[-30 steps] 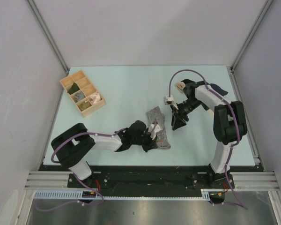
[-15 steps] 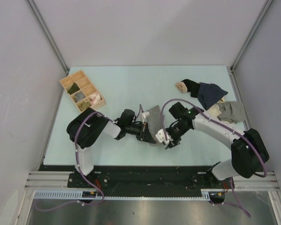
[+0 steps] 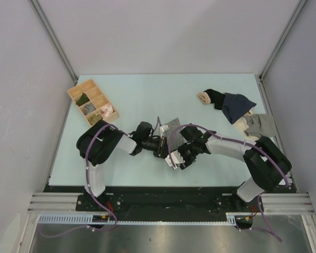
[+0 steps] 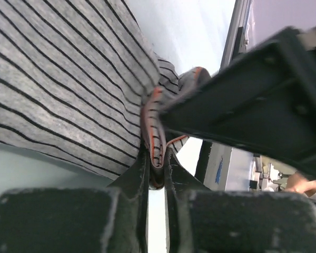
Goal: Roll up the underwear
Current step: Roll the underwear to the center of the board.
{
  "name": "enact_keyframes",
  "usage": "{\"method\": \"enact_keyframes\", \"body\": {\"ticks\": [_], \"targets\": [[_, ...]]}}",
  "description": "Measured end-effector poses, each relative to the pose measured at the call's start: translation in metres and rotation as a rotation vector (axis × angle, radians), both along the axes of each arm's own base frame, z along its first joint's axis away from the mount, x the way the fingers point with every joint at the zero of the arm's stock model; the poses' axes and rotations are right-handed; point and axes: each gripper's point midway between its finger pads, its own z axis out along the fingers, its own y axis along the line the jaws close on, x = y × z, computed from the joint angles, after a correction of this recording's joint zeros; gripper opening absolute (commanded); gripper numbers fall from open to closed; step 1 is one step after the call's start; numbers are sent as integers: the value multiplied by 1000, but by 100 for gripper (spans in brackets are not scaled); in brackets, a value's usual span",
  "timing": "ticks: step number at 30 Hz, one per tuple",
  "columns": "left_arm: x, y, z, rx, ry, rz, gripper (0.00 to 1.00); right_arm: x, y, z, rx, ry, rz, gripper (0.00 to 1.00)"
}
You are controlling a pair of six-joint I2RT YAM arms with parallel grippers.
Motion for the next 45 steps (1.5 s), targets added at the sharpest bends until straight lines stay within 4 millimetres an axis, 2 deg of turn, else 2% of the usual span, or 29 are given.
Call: {"method": "enact_keyframes", "body": {"ticks": [5,8,9,12,15,18,24,27,30,36,40,45], "targets": [[3,1,1,4,-10,32,36,10,5,-9,-8,-25,-24,45],[5,6,10,5,-68,79,47,15,7,-10,-2,-38,-36,32],[6,10,16,3,-111,101,50,16,8,-9,1,-42,-39,24],[6,22,41,-25,-261,149,55,19,9,-7,1,-24,-56,15],[1,35,69,-83,-444,191,58,19,9,-5,-10,31,-77,10],[-15,46,79,-119,-582,200,60,18,7,-4,-28,124,-101,8],[-81,41,72,-167,-800,37,63,4,-4,-1,-83,411,-156,8],[-96,34,78,-185,-940,-17,65,-3,-8,-3,-97,527,-183,9],[-94,25,82,-152,-1046,-54,66,-7,-12,-3,-96,620,-215,9],[-66,-5,76,-5,-1175,-142,66,-14,-17,-3,-102,731,-263,11],[-55,-21,53,114,-1215,-222,64,-17,-19,-3,-111,764,-275,11],[-50,-22,21,252,-1234,-305,59,-20,-20,-3,-122,787,-281,11]]}}
